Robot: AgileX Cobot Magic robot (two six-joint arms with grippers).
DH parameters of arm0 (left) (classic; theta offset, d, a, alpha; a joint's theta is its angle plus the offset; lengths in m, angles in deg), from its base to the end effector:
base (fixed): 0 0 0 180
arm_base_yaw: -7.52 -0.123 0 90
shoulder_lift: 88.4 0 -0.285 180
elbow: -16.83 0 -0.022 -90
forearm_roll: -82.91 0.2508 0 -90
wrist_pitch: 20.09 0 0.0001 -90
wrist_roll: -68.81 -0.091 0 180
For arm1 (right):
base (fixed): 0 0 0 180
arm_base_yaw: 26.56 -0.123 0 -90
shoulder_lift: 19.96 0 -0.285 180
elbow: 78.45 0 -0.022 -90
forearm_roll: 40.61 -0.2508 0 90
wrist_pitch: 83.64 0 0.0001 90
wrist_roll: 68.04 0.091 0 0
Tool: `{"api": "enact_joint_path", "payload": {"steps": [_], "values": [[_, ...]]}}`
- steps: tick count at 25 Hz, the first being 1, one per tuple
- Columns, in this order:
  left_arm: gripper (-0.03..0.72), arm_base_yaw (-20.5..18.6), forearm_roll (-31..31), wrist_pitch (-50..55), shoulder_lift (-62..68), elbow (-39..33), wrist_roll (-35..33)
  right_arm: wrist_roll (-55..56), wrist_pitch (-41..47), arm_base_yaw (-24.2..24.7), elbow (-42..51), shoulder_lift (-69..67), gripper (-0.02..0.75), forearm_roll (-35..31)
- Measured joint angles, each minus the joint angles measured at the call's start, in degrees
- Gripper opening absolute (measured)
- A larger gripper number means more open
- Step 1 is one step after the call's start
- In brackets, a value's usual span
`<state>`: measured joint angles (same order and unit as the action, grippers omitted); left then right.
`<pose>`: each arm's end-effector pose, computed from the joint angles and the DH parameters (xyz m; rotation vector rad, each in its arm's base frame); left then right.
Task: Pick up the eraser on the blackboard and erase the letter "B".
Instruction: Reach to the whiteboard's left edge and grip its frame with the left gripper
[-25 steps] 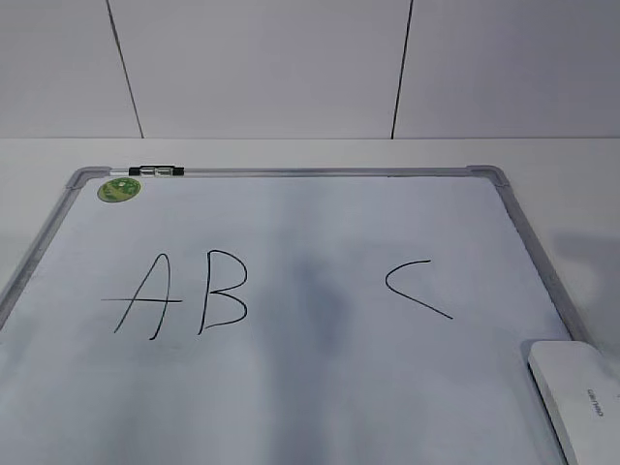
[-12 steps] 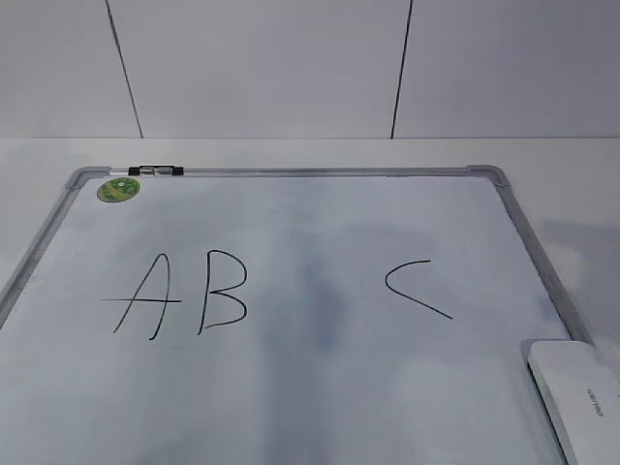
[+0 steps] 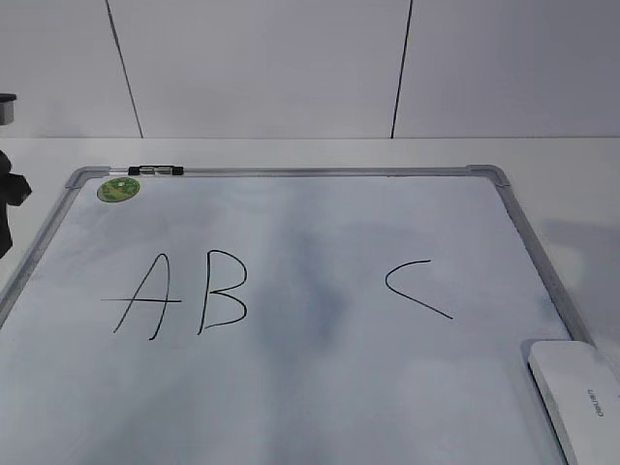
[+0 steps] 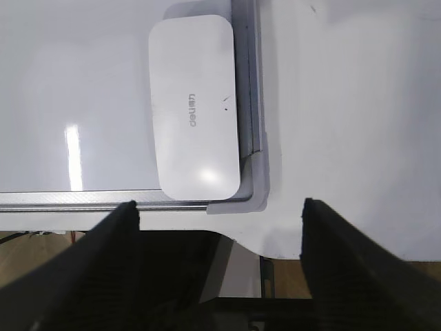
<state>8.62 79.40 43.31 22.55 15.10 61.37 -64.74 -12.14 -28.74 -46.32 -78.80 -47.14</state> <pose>0.3478 -0.0117 0.2221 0.1894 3.0634 -0.0796 0.1305 0.0148 0.2984 0.0554 2.8355 0.1821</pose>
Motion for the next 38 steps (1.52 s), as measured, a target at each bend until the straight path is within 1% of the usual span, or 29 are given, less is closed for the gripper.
{"api": "enact_joint_path", "payload": {"steps": [6, 17, 25, 38], "values": [[0.237, -0.12, 1.29, -0.84, 4.18, 1.28, -0.09, 0.0, 0.0, 0.0, 0.0, 0.0, 0.573, 0.0], [0.237, -2.3, 1.29, -4.17, 8.23, 1.25, -0.09, 0.0, 0.0, 0.0, 0.0, 0.0, 0.573, 0.1], [0.237, -2.3, -1.31, -4.65, 9.76, 1.25, -0.09, 0.0, 0.0, 0.0, 0.0, 0.0, 0.573, 0.1], [0.237, -2.3, -1.31, -5.46, 11.48, 1.3, -0.13, 0.0, 0.0, 0.0, 0.0, 0.0, 0.573, 0.1]]}}
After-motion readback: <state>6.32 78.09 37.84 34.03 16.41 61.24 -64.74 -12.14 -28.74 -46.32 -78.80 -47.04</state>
